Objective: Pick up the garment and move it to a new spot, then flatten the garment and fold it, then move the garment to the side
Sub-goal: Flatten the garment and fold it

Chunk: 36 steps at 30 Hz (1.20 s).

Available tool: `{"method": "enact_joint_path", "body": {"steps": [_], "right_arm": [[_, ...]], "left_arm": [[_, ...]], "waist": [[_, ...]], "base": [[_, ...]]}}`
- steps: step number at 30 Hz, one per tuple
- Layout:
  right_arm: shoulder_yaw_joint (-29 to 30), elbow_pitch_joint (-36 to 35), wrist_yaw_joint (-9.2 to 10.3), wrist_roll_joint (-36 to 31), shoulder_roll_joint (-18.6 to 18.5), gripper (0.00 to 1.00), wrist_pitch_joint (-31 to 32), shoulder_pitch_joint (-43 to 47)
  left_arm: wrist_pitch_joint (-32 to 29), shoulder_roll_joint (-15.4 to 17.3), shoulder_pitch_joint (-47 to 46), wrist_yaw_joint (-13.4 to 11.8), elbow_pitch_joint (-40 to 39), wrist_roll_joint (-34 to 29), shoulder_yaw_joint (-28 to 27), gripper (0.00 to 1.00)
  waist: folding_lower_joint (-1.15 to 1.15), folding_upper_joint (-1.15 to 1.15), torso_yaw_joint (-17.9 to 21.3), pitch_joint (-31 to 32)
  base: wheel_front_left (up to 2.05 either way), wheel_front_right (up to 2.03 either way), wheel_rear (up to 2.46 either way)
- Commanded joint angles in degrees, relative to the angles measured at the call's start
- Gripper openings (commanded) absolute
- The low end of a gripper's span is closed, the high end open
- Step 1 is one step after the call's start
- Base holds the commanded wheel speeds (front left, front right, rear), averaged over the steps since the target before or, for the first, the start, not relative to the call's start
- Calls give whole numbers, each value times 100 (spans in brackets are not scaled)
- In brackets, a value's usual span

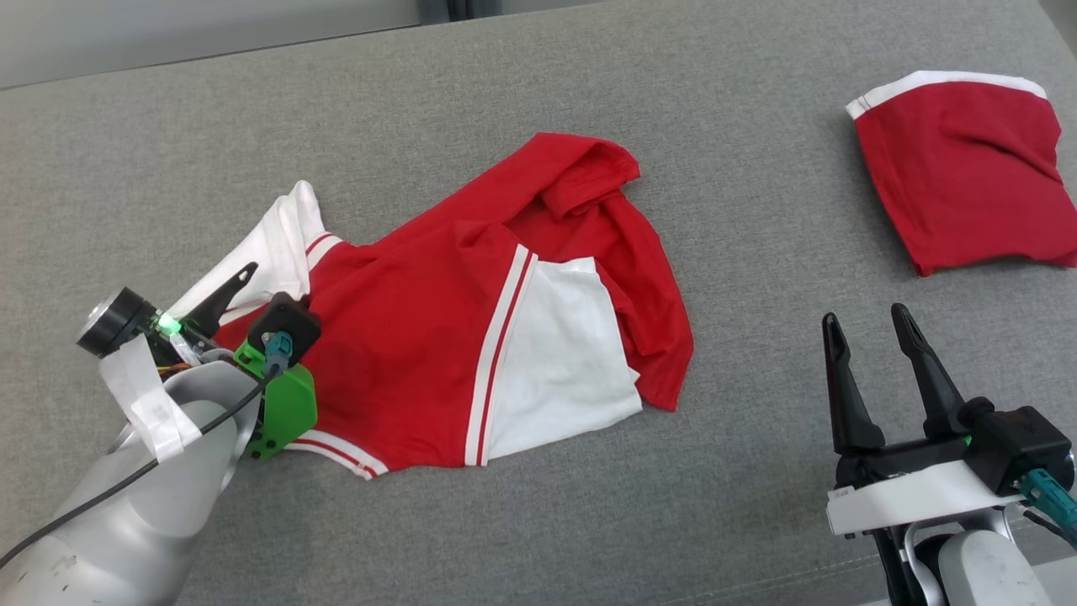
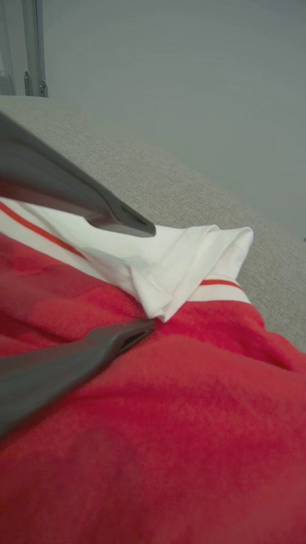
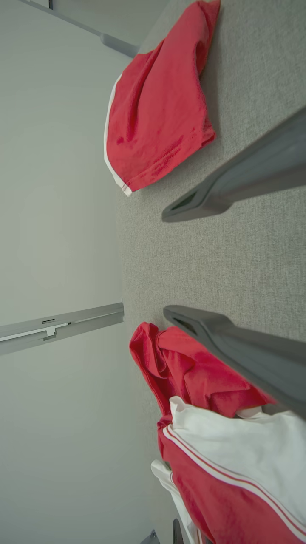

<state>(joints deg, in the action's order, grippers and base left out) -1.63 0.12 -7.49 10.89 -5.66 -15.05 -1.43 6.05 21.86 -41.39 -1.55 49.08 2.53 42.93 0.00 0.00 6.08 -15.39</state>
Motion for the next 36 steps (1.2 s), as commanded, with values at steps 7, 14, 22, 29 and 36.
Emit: {"method": "enact_joint_path", "body": {"steps": [7, 14, 22, 29, 36], "right_arm": [[27, -13, 1, 2, 36, 100, -17, -65], [-67, -67, 0, 22, -16, 100, -16, -229], [-537, 481, 0, 625, -271, 100, -16, -1135], [-1204, 1524, 1, 1155, -773, 100, -16, -2141], [-1218, 1590, 0, 1218, -795, 100, -16, -2233]], "left_arm": [[152, -32, -217, 163, 160, -28, 145, 0], [556, -108, -265, -48, -109, 258, -80, 0], [824, -64, 56, -167, -961, 787, -522, 0], [862, -41, 306, 173, -1701, 1160, -579, 0], [529, 69, 618, 434, -2054, 1176, -261, 100]], "waist": [[0, 0, 40, -94], [0, 0, -179, -217], [0, 0, -591, -386], [0, 0, -880, -450], [0, 0, -949, -494]], "base": [[0, 0, 0], [0, 0, 0], [0, 0, 0], [0, 0, 0], [0, 0, 0]]}}
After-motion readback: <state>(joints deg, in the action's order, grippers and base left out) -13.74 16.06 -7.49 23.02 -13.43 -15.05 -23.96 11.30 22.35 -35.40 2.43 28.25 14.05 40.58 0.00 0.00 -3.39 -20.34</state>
